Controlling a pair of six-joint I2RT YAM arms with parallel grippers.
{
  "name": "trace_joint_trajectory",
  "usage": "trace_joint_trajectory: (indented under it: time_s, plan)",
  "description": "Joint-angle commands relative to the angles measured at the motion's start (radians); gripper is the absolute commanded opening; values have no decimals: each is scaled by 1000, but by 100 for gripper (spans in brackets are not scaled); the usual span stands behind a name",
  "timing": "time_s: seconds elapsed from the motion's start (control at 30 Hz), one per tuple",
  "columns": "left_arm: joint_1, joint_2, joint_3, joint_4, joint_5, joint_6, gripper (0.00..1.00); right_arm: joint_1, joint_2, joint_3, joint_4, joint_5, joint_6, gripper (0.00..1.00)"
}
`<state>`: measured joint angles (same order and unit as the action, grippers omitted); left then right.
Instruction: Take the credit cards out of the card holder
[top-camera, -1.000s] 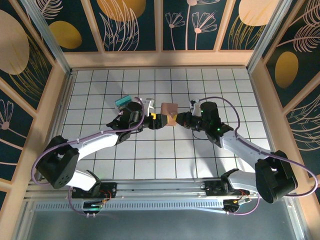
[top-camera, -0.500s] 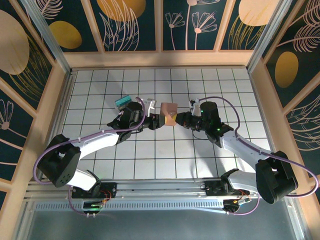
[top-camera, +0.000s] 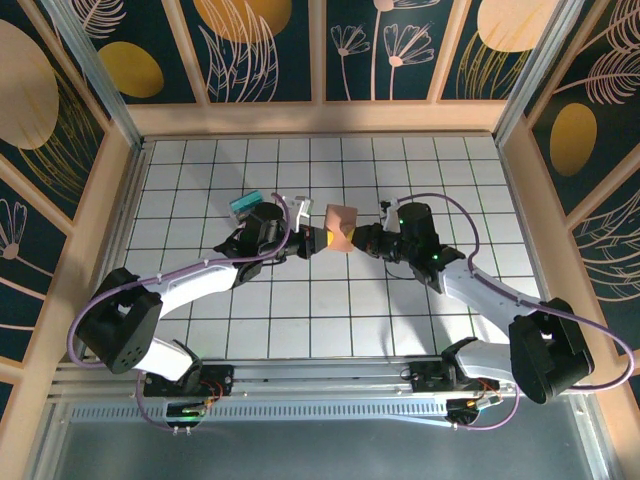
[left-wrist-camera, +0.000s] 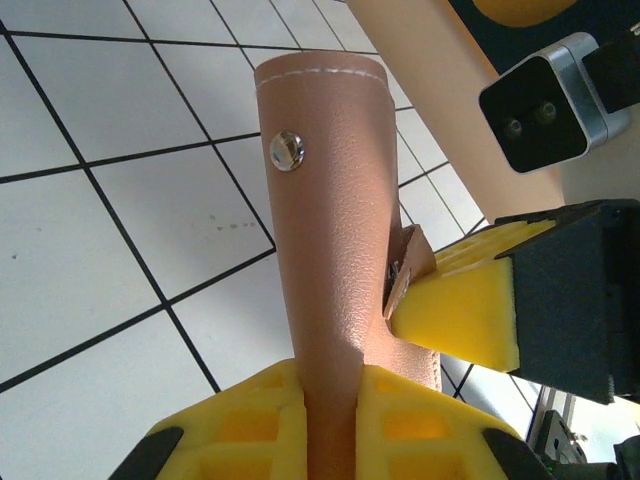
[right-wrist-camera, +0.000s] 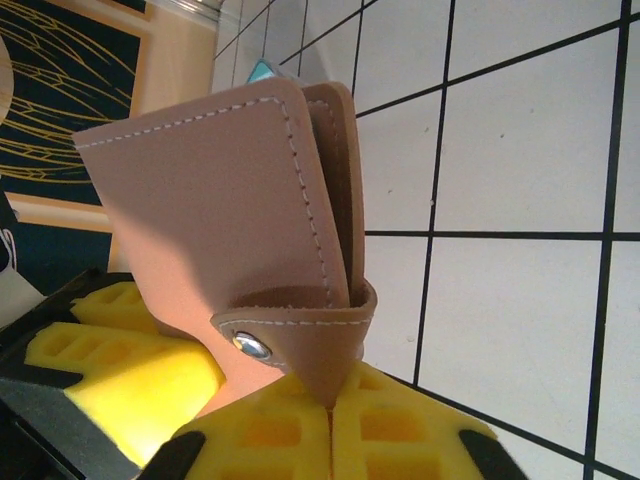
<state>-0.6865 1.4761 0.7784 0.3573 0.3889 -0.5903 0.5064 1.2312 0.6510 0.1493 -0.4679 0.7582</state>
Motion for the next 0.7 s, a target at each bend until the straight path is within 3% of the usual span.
trace_joint_trajectory:
  time_s: [0.0, 0.13, 0.33, 0.53, 0.67]
  plan:
    - [-8, -17, 3, 5, -9, 42, 0, 31, -16, 84, -49, 52, -52, 20]
    - [-7, -43, -20, 15, -67, 54, 0, 84, -25, 161, -215, 274, -79, 33]
    - [-7, -57, -31, 35, -98, 60, 0, 176, -12, 271, -356, 521, -47, 34]
    - [-7, -68, -40, 54, -107, 52, 0, 237, 35, 373, -430, 618, -25, 34]
    - [-8, -76, -45, 61, -110, 50, 0, 255, 75, 406, -446, 619, -19, 33]
